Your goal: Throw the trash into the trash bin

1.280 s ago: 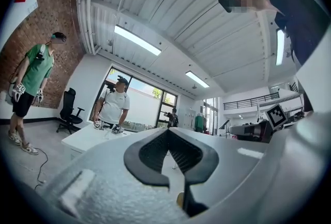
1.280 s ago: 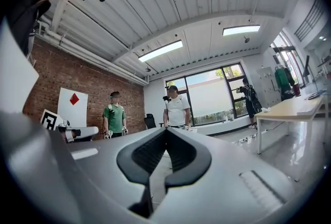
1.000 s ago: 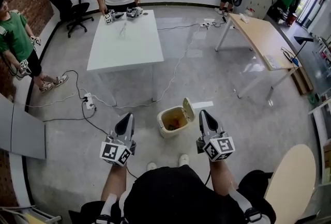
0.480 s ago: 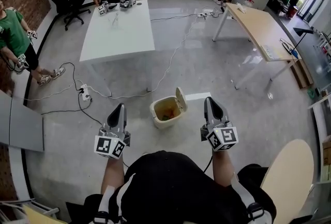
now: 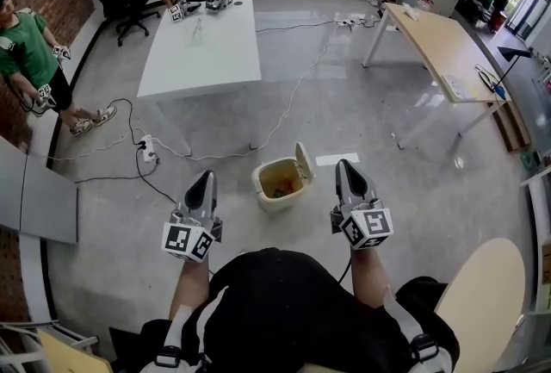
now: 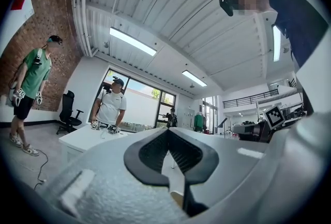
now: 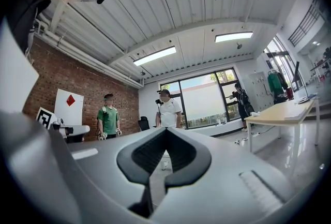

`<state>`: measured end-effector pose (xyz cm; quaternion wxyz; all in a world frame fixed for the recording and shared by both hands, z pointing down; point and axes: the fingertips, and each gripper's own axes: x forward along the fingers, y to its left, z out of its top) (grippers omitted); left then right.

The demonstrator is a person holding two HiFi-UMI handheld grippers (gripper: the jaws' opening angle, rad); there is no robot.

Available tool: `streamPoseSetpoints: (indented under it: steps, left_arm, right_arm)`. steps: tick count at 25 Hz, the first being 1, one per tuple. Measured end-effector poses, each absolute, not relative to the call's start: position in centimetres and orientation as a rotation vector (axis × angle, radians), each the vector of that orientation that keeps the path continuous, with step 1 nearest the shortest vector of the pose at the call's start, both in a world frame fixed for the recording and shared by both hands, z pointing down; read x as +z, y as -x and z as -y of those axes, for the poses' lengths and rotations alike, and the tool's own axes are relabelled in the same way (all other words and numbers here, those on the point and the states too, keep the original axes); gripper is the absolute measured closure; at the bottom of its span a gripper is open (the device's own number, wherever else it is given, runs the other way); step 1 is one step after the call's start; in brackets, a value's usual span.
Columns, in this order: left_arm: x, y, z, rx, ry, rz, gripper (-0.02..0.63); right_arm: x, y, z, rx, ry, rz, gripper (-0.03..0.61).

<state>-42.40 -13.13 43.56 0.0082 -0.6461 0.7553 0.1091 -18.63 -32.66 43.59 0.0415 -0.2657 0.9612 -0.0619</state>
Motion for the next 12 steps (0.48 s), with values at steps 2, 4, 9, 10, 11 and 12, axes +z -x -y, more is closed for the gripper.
streamPoseSetpoints:
  steps: [2,4,9,10,11,12]
  left_arm:
    - [43.9,42.5,13.0,0.341,2.022,-2.377,0.613]
    - [44.4,42.4,13.0,0.342,2.033,-2.385,0.613]
    - [44.5,41.9,13.3,0.347,2.059,-2.37,0.612]
    - [44.5,41.9,13.4,0.348,2.061,-2.367,0.613]
    - [44.5,41.8,13.5,0.349,2.064,-2.367,0.613]
    - [44.6,41.7,13.5,0.346,2.07,-2.368,0.614]
  right_arm:
    - [43.9,18.8,32.4,-0.194,0.804,-2.947,0.574]
    - [44.1,18.8,32.3,-0.2,0.81,-2.947,0.574]
    - [44.5,18.1,32.3,-0.21,0.84,-2.944,0.574]
    - [44.6,18.0,32.2,-0.211,0.844,-2.946,0.574]
    - [44.8,17.9,32.2,-0.213,0.847,-2.949,0.574]
    - [45.0,17.7,32.2,-0.218,0.852,-2.953,0.574]
